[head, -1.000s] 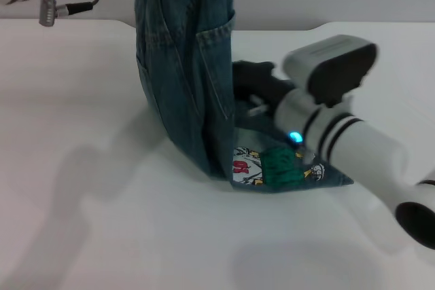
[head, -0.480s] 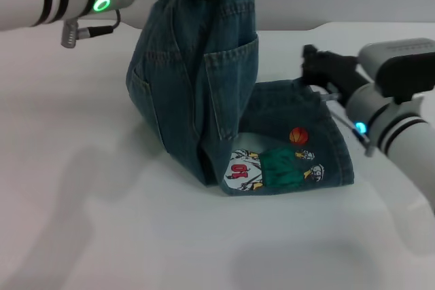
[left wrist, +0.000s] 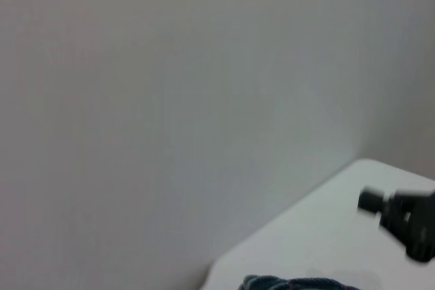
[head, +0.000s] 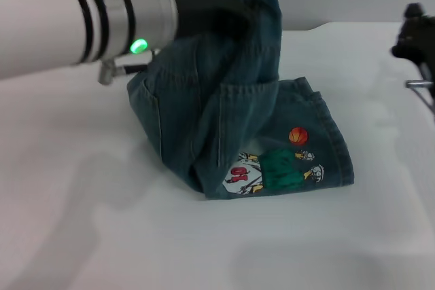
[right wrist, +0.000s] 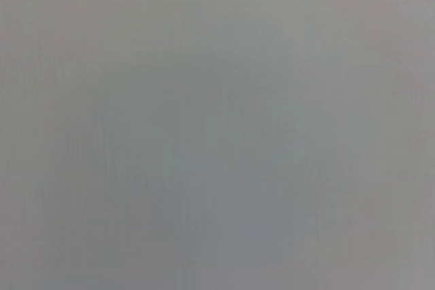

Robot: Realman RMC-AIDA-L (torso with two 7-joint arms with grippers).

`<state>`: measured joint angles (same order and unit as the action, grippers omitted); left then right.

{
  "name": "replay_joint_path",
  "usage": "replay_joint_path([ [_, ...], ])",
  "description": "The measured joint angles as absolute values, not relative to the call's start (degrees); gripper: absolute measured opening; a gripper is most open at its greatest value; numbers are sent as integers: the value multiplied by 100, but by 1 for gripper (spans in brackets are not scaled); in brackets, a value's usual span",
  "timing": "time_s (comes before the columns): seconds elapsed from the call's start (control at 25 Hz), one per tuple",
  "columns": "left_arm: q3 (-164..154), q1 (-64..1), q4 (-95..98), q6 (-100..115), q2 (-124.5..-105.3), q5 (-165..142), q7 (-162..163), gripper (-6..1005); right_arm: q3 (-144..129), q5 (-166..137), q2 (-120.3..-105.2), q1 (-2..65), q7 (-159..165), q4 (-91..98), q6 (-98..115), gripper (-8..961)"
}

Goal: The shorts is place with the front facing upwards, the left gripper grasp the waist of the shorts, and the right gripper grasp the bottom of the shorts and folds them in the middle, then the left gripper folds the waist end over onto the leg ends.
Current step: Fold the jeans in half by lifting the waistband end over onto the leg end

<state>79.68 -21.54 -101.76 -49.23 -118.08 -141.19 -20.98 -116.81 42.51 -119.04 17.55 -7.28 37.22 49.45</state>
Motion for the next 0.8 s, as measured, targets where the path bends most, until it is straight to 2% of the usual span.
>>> replay_joint_path([
  [0.08,7787,-2147,-9962,-4772,-11808,-13987,-2100,107,-11644,3935,-11929,1354,-733,3834,5633,-3],
  [0.24,7563,-2145,-9800,-4608,-11812,-13819,-2100,106,-11602,3822,-11937,1095,-736,3888,6002,-3],
  [0.8,6834,-2335,-8551,-3426,-11822,-13210,-2105,107,-11187,3827,-11942,744,-702,3798,6327,-3],
])
